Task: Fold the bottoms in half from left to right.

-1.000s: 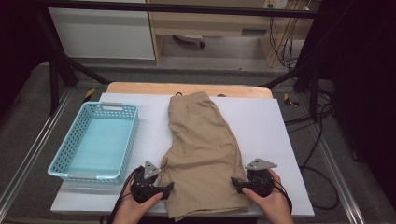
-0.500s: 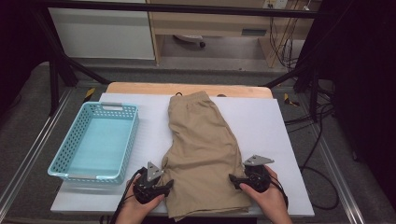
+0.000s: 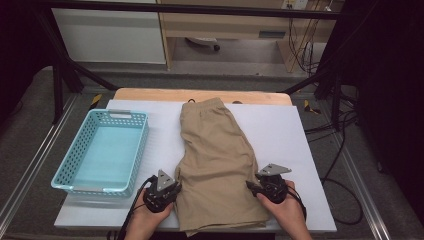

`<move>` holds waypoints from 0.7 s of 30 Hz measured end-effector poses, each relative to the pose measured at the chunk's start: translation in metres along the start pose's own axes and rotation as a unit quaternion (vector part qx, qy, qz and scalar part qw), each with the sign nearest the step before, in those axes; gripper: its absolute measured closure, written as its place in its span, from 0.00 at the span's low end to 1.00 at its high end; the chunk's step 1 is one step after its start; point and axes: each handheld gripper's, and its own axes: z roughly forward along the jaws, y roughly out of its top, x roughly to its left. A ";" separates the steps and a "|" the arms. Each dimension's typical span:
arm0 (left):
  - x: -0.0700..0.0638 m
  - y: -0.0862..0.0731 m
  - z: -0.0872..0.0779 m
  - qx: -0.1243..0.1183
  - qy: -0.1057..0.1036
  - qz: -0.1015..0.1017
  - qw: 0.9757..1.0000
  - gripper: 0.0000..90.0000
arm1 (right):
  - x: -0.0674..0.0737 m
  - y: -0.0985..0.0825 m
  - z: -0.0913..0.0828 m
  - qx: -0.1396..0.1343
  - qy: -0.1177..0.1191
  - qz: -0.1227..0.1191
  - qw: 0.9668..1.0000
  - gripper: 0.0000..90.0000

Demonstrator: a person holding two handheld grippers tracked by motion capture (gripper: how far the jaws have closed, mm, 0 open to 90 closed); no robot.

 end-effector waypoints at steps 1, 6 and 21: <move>0.000 0.000 0.000 0.000 0.000 0.004 1.000 0.94 | 0.000 0.000 0.000 -0.002 0.002 -0.003 1.000 0.71; 0.004 0.001 0.000 0.001 -0.012 0.004 1.000 0.97 | 0.000 -0.002 -0.003 -0.004 0.002 -0.008 1.000 0.90; 0.012 -0.012 -0.029 0.034 -0.074 -0.006 0.997 0.98 | 0.031 -0.020 -0.030 0.015 0.022 -0.029 0.999 0.93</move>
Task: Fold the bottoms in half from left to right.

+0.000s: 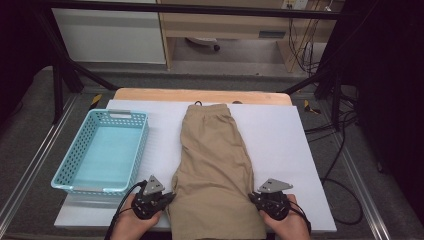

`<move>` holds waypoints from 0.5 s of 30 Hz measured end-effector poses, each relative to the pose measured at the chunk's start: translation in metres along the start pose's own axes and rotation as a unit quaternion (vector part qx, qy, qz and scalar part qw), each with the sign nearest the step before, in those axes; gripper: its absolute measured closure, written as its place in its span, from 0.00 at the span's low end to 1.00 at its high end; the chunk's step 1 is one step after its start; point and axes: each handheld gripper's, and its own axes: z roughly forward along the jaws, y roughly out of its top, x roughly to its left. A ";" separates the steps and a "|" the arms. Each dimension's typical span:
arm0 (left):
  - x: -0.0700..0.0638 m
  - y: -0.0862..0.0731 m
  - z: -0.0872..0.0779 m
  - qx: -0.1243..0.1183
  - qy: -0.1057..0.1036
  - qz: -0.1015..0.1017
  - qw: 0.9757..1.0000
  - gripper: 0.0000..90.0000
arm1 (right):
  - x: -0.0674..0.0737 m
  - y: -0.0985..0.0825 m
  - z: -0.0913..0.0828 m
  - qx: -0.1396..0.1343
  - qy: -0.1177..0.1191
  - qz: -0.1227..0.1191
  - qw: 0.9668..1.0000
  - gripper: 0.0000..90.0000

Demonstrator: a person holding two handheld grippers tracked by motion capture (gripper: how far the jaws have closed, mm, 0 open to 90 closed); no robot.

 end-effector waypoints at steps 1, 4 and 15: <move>0.000 0.001 0.000 0.002 -0.001 -0.002 1.000 0.98 | -0.001 0.001 0.000 -0.004 0.001 0.005 1.000 0.89; -0.002 0.002 0.000 -0.005 0.006 -0.013 1.000 0.90 | -0.005 0.003 0.000 -0.016 0.003 0.018 1.000 0.73; -0.004 0.032 0.002 -0.075 0.037 -0.028 0.996 0.46 | -0.018 0.041 0.011 -0.060 -0.036 0.040 0.997 0.38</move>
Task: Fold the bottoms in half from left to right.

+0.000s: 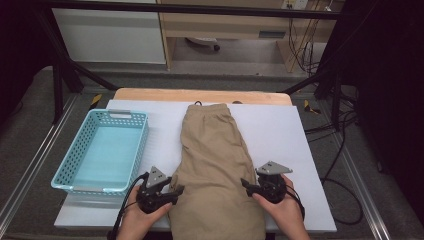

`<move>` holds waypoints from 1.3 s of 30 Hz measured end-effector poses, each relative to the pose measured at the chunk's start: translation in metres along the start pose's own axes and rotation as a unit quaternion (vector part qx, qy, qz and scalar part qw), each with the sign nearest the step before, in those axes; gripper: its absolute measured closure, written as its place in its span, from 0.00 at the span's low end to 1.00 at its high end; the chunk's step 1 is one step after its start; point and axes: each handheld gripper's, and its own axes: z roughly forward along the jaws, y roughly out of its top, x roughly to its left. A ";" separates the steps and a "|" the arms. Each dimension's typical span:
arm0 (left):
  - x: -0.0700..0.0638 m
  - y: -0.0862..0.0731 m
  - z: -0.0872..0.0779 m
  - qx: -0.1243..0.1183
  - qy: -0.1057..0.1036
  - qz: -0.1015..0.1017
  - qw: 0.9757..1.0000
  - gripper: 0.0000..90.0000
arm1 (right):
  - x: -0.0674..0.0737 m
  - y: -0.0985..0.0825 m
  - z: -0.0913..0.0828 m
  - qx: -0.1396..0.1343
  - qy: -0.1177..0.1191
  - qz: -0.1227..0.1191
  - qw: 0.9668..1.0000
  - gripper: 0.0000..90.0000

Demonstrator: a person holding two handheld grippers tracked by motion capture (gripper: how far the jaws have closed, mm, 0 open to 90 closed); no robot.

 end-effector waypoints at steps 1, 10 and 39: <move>0.000 0.006 0.001 -0.003 0.007 0.009 1.000 0.44 | -0.002 0.005 0.005 -0.003 0.001 0.013 1.000 0.38; 0.002 0.008 0.032 -0.007 0.040 0.004 0.999 0.42 | -0.019 0.018 0.039 0.009 -0.042 0.026 0.999 0.38; -0.002 -0.012 0.041 0.029 0.028 0.027 0.999 0.73 | -0.023 0.000 0.049 0.027 -0.003 0.022 0.999 0.56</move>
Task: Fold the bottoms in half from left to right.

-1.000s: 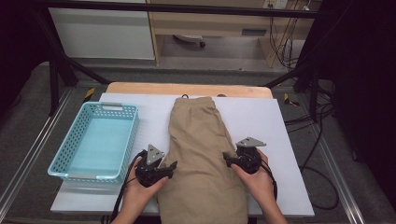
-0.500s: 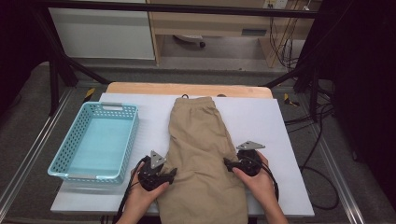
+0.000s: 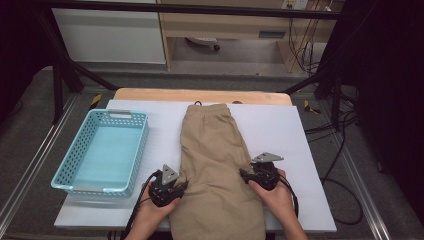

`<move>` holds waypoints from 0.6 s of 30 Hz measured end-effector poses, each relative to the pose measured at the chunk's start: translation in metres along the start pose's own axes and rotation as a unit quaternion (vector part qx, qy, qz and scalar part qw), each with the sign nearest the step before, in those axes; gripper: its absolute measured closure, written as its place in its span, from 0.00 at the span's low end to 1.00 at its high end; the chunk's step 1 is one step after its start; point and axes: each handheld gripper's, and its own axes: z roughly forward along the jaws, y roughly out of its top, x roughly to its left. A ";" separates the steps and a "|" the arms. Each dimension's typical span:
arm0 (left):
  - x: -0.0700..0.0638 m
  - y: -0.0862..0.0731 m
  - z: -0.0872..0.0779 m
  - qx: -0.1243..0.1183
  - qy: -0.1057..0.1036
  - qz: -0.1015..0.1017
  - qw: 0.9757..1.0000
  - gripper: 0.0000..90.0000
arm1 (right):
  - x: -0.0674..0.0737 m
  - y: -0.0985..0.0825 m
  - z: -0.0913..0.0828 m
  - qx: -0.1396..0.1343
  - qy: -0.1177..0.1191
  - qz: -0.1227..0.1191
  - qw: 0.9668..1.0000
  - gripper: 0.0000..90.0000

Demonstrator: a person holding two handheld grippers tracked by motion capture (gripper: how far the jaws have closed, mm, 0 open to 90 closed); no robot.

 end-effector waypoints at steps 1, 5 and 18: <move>0.000 0.000 0.000 -0.001 -0.001 -0.001 1.000 0.75 | 0.000 0.000 0.000 0.000 0.002 -0.001 1.000 0.59; 0.004 0.000 0.000 -0.002 -0.005 0.000 1.000 0.81 | 0.001 0.000 -0.001 -0.001 0.009 0.003 1.000 0.73; 0.005 0.000 -0.001 0.000 -0.019 0.007 1.000 0.88 | 0.007 -0.001 -0.003 0.000 0.020 -0.011 1.000 0.93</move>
